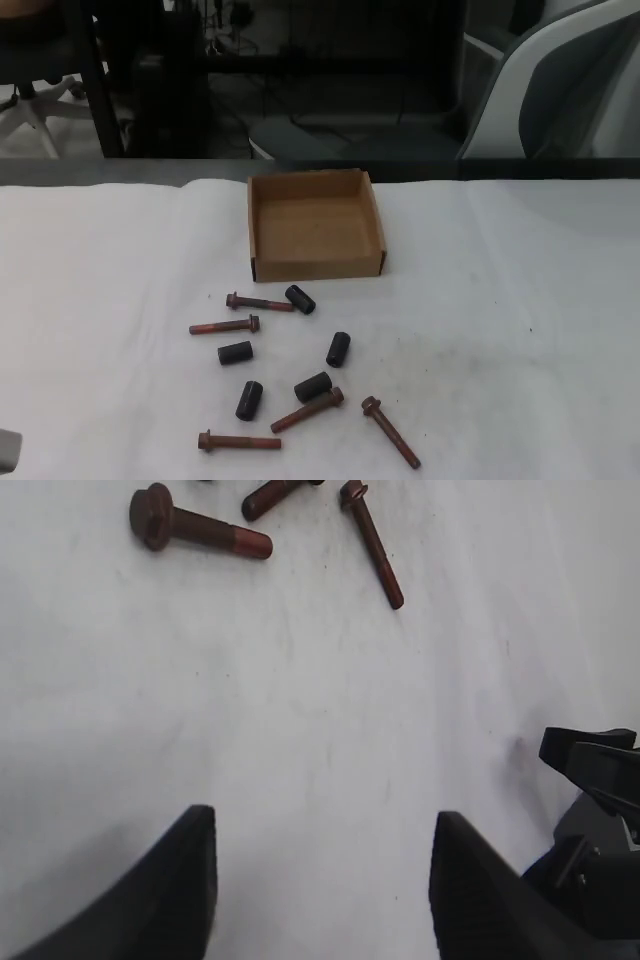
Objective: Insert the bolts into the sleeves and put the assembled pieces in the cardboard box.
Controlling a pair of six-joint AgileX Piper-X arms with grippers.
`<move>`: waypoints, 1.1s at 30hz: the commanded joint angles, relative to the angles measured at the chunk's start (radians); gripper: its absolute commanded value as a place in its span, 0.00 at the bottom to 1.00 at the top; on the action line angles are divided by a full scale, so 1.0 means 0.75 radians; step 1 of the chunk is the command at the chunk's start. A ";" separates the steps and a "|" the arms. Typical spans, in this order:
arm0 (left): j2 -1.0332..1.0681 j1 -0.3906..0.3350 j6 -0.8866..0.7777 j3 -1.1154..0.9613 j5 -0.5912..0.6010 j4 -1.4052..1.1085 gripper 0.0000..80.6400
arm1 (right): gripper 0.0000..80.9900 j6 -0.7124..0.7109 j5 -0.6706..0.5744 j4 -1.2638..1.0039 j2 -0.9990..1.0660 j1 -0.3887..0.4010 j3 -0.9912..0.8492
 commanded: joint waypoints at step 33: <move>-0.011 -0.001 -0.173 -0.013 0.066 -0.274 0.77 | 0.60 0.185 -0.035 -0.146 -0.010 0.004 -0.008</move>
